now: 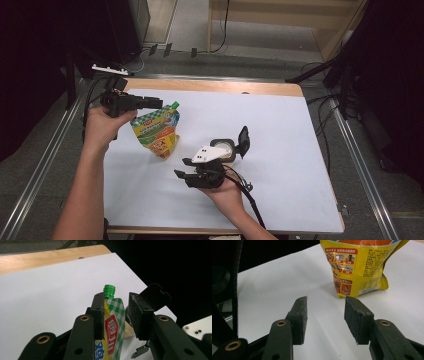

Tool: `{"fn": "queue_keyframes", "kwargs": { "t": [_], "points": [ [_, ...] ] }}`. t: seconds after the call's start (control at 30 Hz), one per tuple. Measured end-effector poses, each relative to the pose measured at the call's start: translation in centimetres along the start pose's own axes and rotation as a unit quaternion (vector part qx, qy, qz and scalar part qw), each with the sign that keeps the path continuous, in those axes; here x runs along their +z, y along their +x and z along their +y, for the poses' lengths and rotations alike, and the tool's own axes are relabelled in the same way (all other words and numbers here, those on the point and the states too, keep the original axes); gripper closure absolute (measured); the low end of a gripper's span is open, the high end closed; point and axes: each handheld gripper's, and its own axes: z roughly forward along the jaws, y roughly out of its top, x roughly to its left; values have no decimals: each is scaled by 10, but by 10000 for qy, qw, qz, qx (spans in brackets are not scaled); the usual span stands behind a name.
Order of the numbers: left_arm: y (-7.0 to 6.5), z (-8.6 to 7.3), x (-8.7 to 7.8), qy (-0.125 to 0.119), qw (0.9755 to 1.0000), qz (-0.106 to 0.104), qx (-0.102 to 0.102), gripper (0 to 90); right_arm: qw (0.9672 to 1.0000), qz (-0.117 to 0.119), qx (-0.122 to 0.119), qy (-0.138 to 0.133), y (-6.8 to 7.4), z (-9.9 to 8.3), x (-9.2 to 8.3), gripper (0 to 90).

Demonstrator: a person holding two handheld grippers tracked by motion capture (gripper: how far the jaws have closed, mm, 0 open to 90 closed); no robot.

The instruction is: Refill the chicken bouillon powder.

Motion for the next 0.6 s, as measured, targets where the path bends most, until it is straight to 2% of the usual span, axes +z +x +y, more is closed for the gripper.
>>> {"fn": "queue_keyframes", "kwargs": {
  "t": [0.2,0.4,0.57,0.6],
  "points": [
    [5,-2,-7,-73,9999,98,-85,631,10000,25,13,19,0,1,-1,555],
    [11,-4,-7,-58,9998,162,-82,589,10000,39,53,1,-1,5,-5,564],
    [18,-7,-7,-156,9993,267,-195,567,10000,50,75,31,-3,9,-9,585],
    [19,-8,-7,-191,9992,288,-222,533,9999,64,114,32,-4,10,-12,594]
  ]
}}
